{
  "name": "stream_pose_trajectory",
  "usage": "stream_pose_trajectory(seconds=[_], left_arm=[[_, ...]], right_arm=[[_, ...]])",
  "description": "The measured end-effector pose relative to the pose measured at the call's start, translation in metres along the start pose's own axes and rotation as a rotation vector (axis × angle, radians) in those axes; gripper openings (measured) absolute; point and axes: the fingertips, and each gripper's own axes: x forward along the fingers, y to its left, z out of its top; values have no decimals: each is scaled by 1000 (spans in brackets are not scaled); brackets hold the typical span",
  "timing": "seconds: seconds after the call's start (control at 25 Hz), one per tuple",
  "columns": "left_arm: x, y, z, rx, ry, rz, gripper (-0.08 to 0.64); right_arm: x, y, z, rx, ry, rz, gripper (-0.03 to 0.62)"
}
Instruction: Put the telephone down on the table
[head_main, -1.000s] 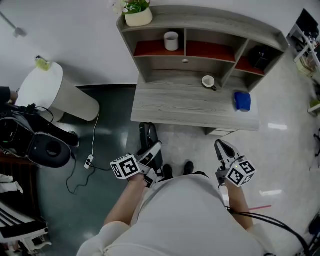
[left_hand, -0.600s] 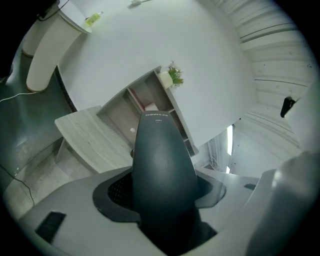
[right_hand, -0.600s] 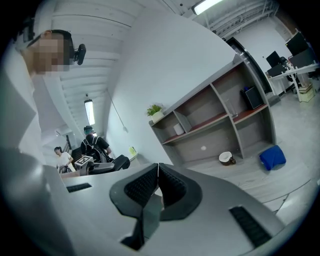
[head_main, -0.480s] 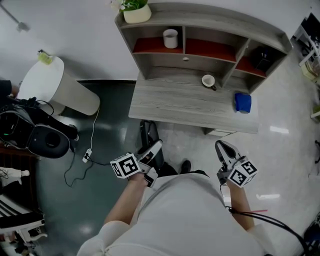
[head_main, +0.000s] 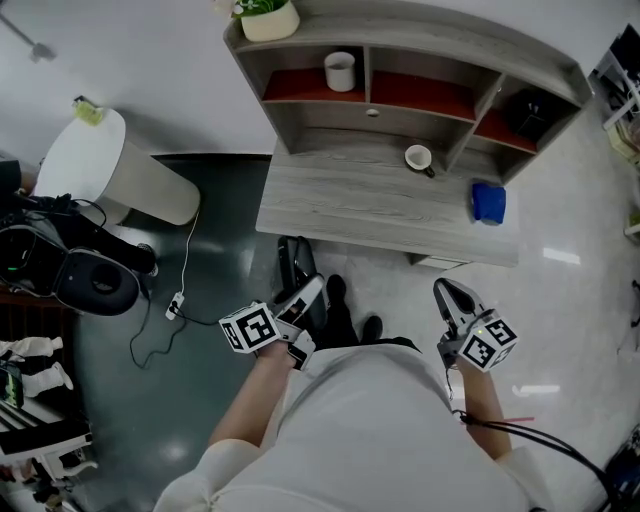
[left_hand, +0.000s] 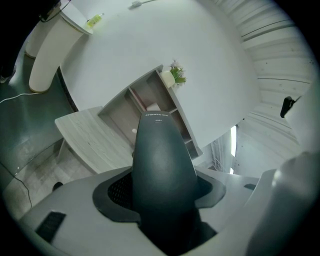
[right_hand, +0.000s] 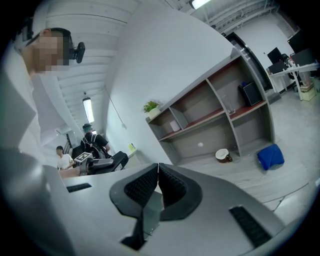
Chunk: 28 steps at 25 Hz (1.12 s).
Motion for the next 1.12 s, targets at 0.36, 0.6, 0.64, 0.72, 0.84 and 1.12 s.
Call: stream_pose_trajectory(seconds=[0.36,0.6,0.64,0.72,0.84,1.12], left_arm=[[28,20,45,25,41,-10,293],[54,33,81,38,85,-24,293],[59,36,88,40,93,-25,293],[66,41,100,43,111,-28,293],[77,50,118,58,143,-33,293],[100,75,151,137,217,-30,293]], right_arm=[[33,-11,11,19,-9,-63,18],[69,-21,28,23,-26,-105,18],[76,-22,31,24,-28,-112,18],[89,-25,35,28,-32,-126,18],[107,-28,40,39,-37,-152,18],[143,-29,49,49,-61,-207,18]])
